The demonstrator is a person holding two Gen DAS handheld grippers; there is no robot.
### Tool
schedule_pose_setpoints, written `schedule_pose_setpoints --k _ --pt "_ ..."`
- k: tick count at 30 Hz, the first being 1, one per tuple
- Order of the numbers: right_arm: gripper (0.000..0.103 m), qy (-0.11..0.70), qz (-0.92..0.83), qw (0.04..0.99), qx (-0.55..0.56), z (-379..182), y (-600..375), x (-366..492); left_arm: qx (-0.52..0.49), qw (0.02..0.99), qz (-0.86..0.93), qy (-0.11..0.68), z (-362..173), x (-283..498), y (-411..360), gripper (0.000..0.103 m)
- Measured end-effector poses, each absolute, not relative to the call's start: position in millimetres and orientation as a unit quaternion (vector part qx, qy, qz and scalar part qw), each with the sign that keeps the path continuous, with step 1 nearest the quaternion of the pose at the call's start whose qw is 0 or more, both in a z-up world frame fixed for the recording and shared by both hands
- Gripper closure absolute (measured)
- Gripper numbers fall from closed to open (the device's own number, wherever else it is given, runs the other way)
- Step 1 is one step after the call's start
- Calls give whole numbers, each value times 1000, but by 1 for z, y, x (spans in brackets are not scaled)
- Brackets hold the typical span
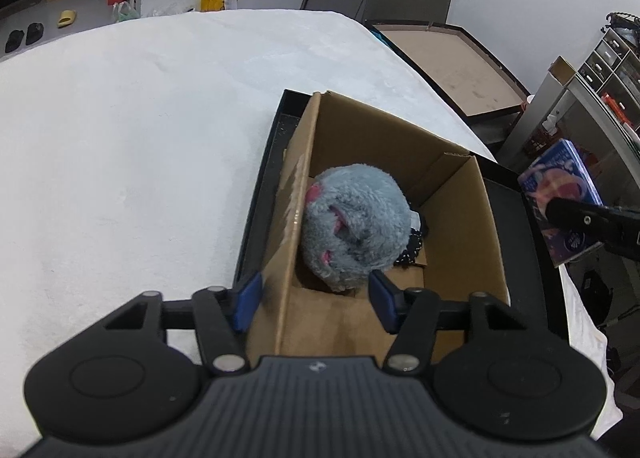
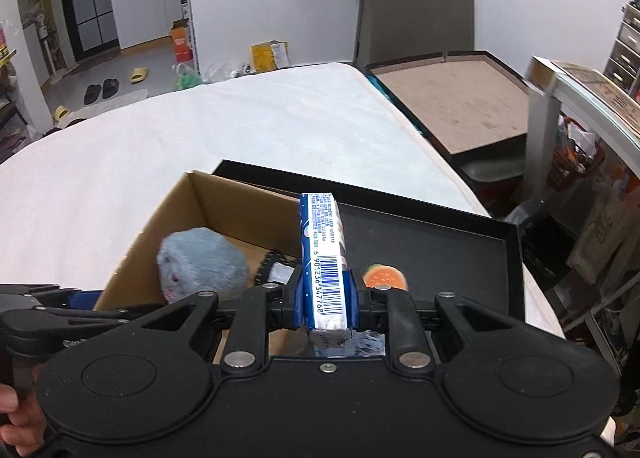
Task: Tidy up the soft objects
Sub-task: 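Carry the juice carton into the box and release it beside the grey ball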
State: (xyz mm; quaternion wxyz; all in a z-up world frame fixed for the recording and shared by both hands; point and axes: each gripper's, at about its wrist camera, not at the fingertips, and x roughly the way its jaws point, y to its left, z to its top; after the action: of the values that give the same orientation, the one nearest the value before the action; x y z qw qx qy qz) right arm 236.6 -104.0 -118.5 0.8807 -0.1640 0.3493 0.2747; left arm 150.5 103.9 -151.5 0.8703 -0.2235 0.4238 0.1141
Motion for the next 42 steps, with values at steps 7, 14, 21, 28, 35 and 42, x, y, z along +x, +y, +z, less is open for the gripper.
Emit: schedule_pose_setpoints --k 7,14,21,28,35,42 --pt "82 350 284 875 -177 -122 -79 229 -234 869 121 419 -153 147 114 72" --pt "82 351 292 870 -187 -125 -60 223 -234 869 120 419 -155 145 118 86" --pt "80 356 288 869 -186 -131 -48 225 -246 865 116 421 -158 143 125 86" --pt "23 354 269 873 -201 -134 -44 223 -256 862 112 423 -158 145 128 85" --pt "13 336 266 881 -199 -125 -62 221 -249 862 118 424 -155 147 127 81" --pt "4 307 266 892 -200 -121 -85 219 -250 863 127 421 -151 144 128 66"
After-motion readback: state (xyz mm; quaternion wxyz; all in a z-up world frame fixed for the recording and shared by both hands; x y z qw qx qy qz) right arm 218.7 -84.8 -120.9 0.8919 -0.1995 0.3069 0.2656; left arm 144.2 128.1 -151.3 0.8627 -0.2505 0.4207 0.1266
